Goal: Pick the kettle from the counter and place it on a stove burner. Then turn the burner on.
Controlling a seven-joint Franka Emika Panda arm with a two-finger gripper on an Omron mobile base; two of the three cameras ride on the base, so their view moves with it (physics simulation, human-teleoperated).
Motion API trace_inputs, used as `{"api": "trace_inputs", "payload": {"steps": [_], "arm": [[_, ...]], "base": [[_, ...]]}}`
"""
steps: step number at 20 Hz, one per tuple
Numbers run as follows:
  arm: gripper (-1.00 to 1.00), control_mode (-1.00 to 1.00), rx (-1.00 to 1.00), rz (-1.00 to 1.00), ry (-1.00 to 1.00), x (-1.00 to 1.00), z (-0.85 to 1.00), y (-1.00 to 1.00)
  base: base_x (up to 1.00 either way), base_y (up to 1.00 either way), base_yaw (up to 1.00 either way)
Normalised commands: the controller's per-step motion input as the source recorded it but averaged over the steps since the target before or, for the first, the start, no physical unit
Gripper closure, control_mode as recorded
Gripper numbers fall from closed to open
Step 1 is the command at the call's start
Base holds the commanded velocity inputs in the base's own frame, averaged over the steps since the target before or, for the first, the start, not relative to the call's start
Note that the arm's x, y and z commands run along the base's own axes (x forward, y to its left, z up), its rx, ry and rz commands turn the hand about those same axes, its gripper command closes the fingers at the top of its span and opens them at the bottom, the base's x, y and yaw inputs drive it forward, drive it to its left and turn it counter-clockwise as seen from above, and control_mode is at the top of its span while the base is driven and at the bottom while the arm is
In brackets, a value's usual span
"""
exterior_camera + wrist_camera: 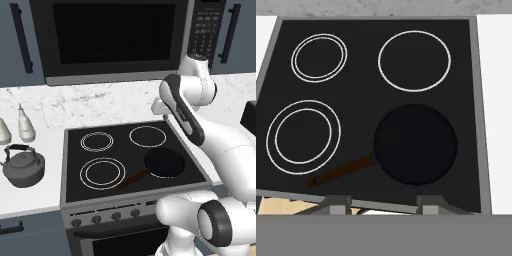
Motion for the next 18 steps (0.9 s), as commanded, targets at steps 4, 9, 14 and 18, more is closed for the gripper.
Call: {"api": "trace_inputs", "payload": {"steps": [4, 9, 14, 18], "arm": [[-1.00, -1.00, 0.00, 0.02, -0.03, -0.03, -0.16, 0.16], [-1.00, -1.00, 0.00, 0.12, -0.27, -0.30, -0.17, 0.57], [-1.00, -1.00, 0.00, 0.15, -0.21, -0.19, -0.28, 0.65], [-1.00, -1.00, 0.00, 0.15, -0.09, -0.12, -0.23, 0.54]], "base": [[0.00, 0.00, 0.00], [0.00, 0.00, 0.00], [0.00, 0.00, 0.00], [0.00, 0.00, 0.00]]}}
